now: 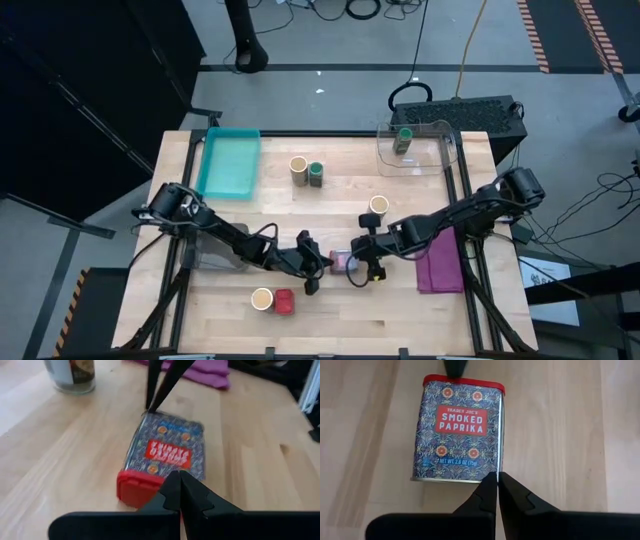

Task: Sort spices by type
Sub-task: Put the top red seasoning can into the blue bin

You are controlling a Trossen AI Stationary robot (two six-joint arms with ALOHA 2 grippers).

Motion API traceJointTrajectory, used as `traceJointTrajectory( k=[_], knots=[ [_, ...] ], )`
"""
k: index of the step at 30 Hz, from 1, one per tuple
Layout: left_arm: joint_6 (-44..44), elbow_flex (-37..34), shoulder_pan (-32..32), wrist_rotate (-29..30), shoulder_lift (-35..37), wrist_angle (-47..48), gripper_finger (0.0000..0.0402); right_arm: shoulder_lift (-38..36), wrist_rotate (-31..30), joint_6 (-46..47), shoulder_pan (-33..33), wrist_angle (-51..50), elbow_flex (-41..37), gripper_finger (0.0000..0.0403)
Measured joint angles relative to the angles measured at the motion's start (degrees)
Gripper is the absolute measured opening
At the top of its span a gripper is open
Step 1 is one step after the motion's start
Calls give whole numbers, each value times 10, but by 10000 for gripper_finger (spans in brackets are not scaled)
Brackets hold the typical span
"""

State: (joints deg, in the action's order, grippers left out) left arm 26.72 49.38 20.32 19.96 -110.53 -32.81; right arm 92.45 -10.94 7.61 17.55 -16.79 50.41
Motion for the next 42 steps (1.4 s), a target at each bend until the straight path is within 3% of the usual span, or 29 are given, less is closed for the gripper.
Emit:
traceJointTrajectory(
  k=[11,16,24,28,33,42],
  knots=[
    [-35,0,-9,29,1,19,2,-6,30,99,48,-9,0,0],
    [-36,0,-9,-15,6,27,2,-23,18,161,55,-42,-4,0],
    [-47,0,5,-58,86,75,2,-59,23,222,47,-112,-3,0],
    [-43,0,24,-84,81,76,2,-44,-9,213,46,-80,-14,0],
    [-21,1,38,-39,35,31,2,-40,-34,201,45,-3,-44,0],
    [-22,46,38,-49,-27,23,2,-36,-40,196,42,67,-60,0]
  ],
)
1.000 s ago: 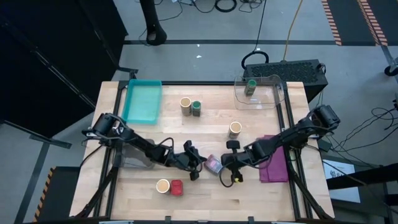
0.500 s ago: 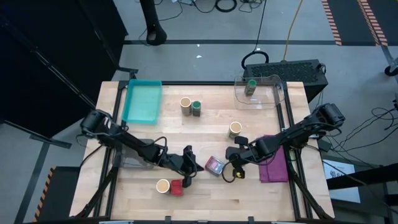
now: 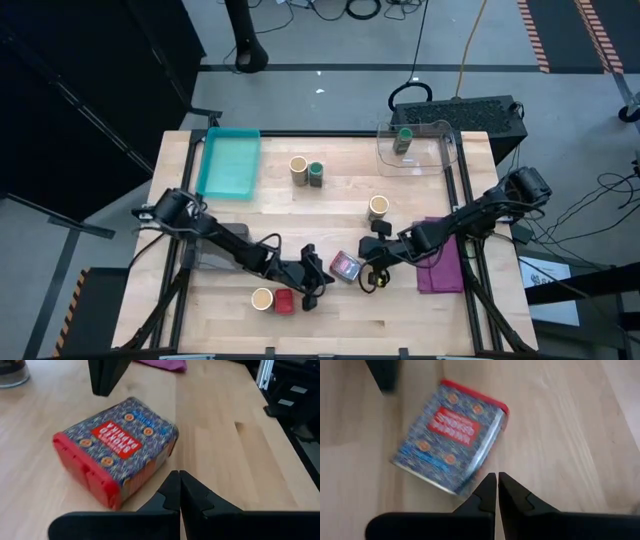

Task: Sort spices by type
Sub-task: Put the top red seasoning can into the blue bin

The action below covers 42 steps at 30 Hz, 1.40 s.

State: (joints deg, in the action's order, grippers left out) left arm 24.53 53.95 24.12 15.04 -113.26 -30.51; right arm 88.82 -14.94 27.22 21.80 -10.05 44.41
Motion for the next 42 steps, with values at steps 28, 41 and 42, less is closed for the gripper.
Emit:
traceJointTrajectory(
  k=[28,41,42],
  knots=[
    [-9,8,-13,43,-26,73,2,-8,244,67,-114,-30,29,223],
    [6,9,-35,64,-53,45,2,38,243,79,-106,53,8,235],
    [6,9,-37,64,-53,45,2,48,244,83,-103,60,8,234]
  ],
)
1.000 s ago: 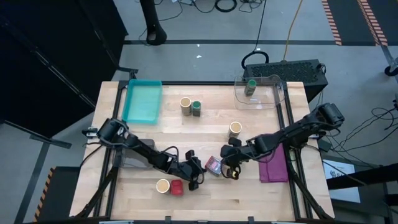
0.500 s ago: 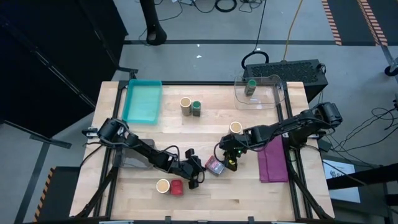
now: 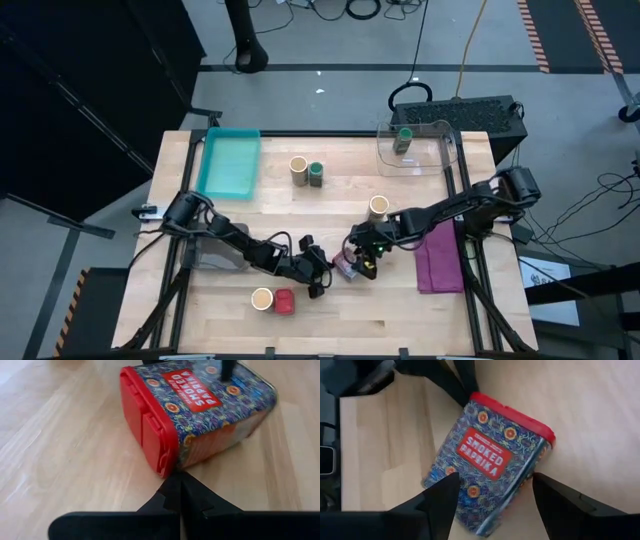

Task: Sort spices by type
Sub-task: Put the top red seasoning can into the blue bin

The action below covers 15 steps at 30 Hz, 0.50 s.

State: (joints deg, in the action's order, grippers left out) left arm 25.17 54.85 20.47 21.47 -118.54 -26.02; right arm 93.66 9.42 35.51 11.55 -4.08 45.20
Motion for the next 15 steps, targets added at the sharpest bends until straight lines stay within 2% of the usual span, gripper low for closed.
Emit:
traceJointTrajectory(
  k=[4,9,15],
  knots=[
    [0,-1,-1,1,0,0,2,27,4,24,13,22,2,234],
    [-20,-3,0,4,0,-16,2,26,-2,30,23,53,-2,234],
    [-61,-4,4,16,3,-32,2,6,-50,-16,39,43,-2,234]
  ],
)
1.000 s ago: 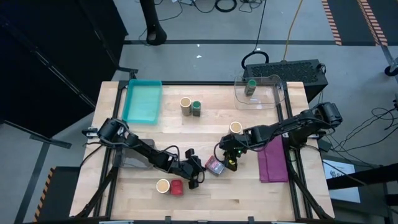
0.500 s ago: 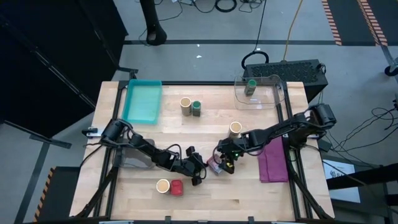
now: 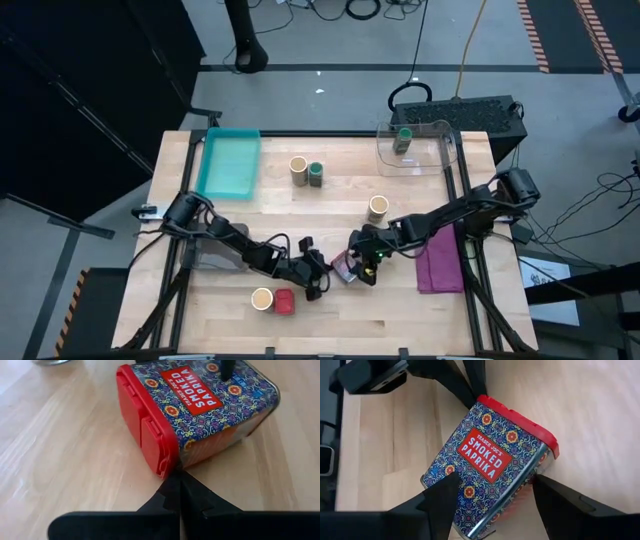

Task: Sort spices by type
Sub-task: Put the top red seasoning can into the blue bin

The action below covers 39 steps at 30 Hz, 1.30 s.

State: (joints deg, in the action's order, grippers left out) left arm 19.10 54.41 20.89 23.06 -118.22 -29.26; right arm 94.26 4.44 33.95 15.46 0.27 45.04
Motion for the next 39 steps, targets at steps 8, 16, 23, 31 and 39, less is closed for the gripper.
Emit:
traceJointTrajectory(
  k=[8,16,23,31,39],
  knots=[
    [-48,0,10,10,10,-8,2,-3,-43,-69,35,6,0,233],
    [-127,0,16,56,35,-1,2,-3,-201,-192,75,13,1,233],
    [-155,9,16,74,51,-50,2,5,-244,-198,91,2,0,233],
    [-191,13,18,95,70,-26,2,21,-227,-182,99,-2,0,233],
    [-166,13,29,80,71,9,2,24,-241,-177,102,21,1,232]
  ],
)
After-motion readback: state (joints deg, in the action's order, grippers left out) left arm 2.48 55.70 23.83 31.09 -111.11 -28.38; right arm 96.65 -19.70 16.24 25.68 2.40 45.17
